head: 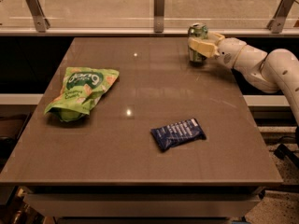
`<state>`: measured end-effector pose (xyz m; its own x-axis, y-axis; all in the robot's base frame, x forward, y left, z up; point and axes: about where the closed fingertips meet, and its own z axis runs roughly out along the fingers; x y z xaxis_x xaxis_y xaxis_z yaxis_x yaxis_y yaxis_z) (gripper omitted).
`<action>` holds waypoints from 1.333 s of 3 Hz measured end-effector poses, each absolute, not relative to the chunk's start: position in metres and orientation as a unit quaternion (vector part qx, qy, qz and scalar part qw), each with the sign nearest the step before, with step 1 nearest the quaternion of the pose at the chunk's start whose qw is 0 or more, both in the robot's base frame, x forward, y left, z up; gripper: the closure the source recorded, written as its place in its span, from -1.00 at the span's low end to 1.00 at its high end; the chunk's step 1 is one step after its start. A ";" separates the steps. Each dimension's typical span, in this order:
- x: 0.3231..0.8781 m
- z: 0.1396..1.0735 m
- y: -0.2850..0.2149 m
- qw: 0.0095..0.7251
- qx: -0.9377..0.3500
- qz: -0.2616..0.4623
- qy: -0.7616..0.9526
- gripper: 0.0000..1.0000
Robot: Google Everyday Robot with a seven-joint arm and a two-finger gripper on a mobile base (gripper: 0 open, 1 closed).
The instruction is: Place green can upright
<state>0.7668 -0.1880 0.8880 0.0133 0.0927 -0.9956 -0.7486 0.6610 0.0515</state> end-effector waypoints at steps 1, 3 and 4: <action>0.767 0.888 -0.185 0.661 -0.263 0.319 0.626 -0.28; 0.768 0.889 -0.177 0.660 -0.266 0.323 0.624 -1.00; 0.768 0.889 -0.177 0.660 -0.266 0.323 0.624 -1.00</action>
Offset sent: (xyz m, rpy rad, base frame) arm 0.0003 0.0029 0.0002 0.0004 -0.0002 0.0040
